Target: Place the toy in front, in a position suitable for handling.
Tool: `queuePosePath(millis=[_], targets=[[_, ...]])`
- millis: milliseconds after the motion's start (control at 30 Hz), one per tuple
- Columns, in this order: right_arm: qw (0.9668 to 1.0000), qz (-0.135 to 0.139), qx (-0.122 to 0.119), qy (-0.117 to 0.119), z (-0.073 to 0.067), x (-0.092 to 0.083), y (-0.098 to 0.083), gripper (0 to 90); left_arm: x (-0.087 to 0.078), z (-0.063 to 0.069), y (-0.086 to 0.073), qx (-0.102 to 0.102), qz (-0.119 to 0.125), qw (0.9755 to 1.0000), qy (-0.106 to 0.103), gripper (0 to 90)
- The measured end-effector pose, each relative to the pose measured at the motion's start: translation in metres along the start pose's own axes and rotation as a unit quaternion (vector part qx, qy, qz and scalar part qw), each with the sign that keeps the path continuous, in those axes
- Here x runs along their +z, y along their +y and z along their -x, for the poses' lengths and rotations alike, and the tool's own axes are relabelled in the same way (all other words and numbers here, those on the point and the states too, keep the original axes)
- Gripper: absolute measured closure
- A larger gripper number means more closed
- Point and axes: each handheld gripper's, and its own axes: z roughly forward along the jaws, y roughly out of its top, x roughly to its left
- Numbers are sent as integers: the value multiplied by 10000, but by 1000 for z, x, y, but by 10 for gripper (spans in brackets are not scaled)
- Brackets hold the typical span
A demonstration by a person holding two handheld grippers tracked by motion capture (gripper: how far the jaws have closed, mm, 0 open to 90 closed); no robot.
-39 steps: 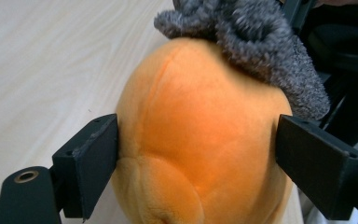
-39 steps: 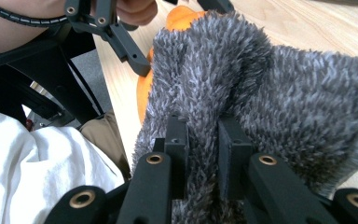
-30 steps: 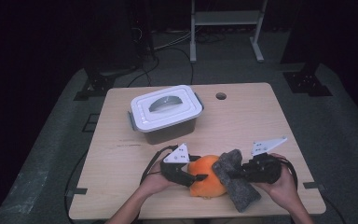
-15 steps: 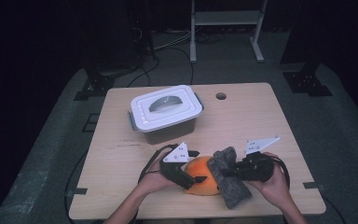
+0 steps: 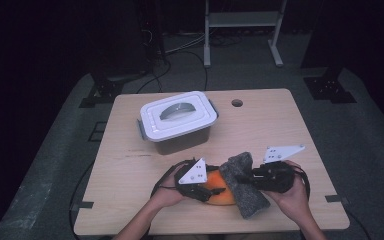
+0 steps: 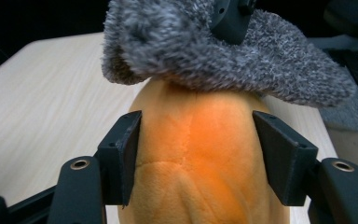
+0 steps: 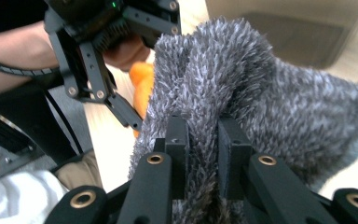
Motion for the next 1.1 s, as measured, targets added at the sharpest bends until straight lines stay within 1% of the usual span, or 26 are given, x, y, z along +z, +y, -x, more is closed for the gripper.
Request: queuePosePath(millis=[33, 100, 133, 200, 267, 300, 333, 367, 400, 433, 467, 567, 600, 633, 667, 700, 733, 767, 800, 833, 867, 900, 933, 1000, 1067, 1100], targets=[[10000, -14, 50, 55, 2, 1, -2, 761, -1, -3, -3, -100, -23, 9999, -69, 356], [9999, -20, 91, 80, 4, 2, -4, 761, -3, -4, -4, -116, -79, 9999, -94, 346], [9998, -52, 191, 73, 9, 2, -9, 761, -4, -6, -5, -153, -99, 9998, -103, 342], [9996, -81, 241, 78, 12, 1, -11, 760, -7, -9, -10, -282, -104, 9994, -147, 339], [9988, -168, 432, 123, 20, 1, -21, 759, -12, -13, -17, -403, -135, 9989, -194, 333], [9988, -168, 432, 123, 20, 1, -21, 759, -12, -13, -17, -403, -135, 9989, -194, 331], [9980, -234, 565, 136, 26, 1, -26, 759, -15, -15, -19, -478, -128, 9985, -226, 330], [9980, -234, 565, 136, 26, 1, -26, 759, -15, -15, -19, -478, -128, 9985, -226, 330], [9969, -304, 712, 154, 32, 2, -31, 759, -19, -16, -22, -521, -136, 9982, -262, 328], [9969, -304, 712, 154, 32, 2, -31, 759, -19, -16, -22, -521, -136, 9982, -262, 326], [9956, -371, 845, 158, 36, 3, -35, 759, -22, -17, -25, -580, -121, 9978, -294, 326], [9953, -370, 877, 158, 38, 2, -36, 759, -23, -17, -27, -645, -102, 9974, -304, 321], [9966, -280, 778, 53, 34, -2, -31, 759, -23, -16, -26, -624, -101, 9975, -309, 319], [9966, -280, 778, 53, 34, -2, -31, 759, -23, -16, -26, -624, -101, 9975, -309, 319], [9977, -53, 679, 58, 29, -7, -24, 759, -22, -15, -25, -599, -97, 9976, -319, 317], [9977, -53, 679, 58, 29, -7, -24, 759, -21, -14, -24, -562, -98, 9978, -331, 317], [9978, 60, 658, 61, 26, -9, -21, 759, -19, -11, -21, -499, -112, 9981, -347, 316], [9982, 156, 585, 54, 23, -10, -17, 760, -17, -10, -19, -432, -111, 9984, -360, 315], [9985, 180, 512, 98, 19, -9, -14, 760, -16, -8, -18, -399, -114, 9985, -361, 313], [9985, 180, 512, 98, 19, -9, -14, 760, -15, -6, -17, -361, -114, 9986, -358, 313], [9991, 31, 407, 101, 15, -3, -13, 759, -15, -5, -16, -281, -155, 9988, -361, 314], [9991, 31, 407, 101, 15, -3, -13, 759, -15, -5, -16, -281, -155, 9988, -361, 315], [9992, -61, 388, 86, 15, 0, -14, 759, -15, -5, -16, -286, -158, 9988, -372, 315], [9985, -157, 517, 107, 19, 2, -19, 759, -15, -6, -17, -324, -149, 9987, -371, 315], [9979, -303, 576, -7, 24, 2, -24, 759, -16, -8, -18, -364, -162, 9985, -371, 314], [9979, -303, 576, -7, 24, 2, -24, 759, -16, -8, -18, -381, -151, 9985, -364, 314]])
